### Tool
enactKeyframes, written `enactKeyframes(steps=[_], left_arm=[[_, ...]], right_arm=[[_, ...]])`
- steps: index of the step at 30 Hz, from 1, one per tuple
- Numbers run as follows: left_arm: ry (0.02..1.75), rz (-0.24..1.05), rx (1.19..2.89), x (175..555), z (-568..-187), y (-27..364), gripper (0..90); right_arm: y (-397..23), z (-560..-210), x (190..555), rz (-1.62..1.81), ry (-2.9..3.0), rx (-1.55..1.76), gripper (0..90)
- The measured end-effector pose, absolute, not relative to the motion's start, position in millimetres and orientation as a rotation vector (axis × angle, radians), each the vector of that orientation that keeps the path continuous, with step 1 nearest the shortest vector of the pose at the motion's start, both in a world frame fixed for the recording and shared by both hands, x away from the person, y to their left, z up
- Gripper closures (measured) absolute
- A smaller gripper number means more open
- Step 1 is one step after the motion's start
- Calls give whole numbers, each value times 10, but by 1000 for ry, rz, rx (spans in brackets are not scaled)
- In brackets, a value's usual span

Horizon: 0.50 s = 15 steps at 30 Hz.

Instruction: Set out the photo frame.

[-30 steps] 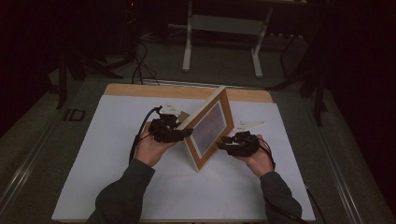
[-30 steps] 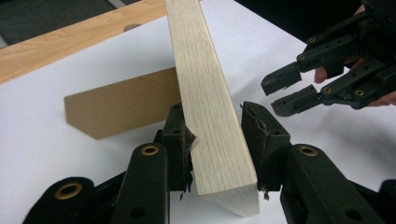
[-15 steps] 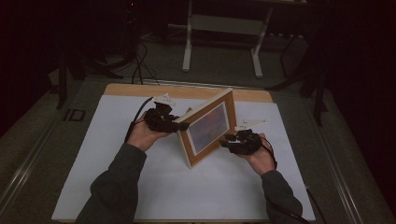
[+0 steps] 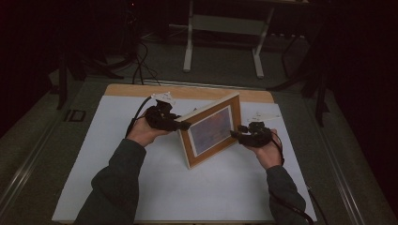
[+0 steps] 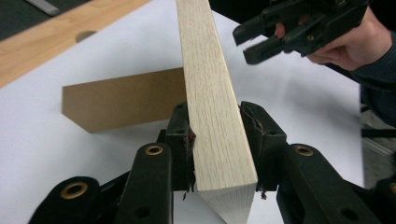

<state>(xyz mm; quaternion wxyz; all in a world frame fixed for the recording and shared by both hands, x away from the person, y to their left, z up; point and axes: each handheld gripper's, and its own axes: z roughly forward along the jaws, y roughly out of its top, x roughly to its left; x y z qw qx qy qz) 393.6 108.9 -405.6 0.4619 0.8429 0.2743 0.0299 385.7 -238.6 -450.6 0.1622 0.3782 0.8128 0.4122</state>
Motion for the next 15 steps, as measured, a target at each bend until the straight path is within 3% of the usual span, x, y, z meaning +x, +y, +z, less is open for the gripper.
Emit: enactKeyframes(steps=[10, 15], left_arm=[[799, 193, 2000, 3659, -4131, 1116, 484], [863, 227, 1963, 3525, -4231, 1120, 504]], right_arm=[[-2513, -4487, 4130, 1159, 2273, 1133, 510], [-2504, -4482, 4256, 1190, 2278, 1148, 491]])
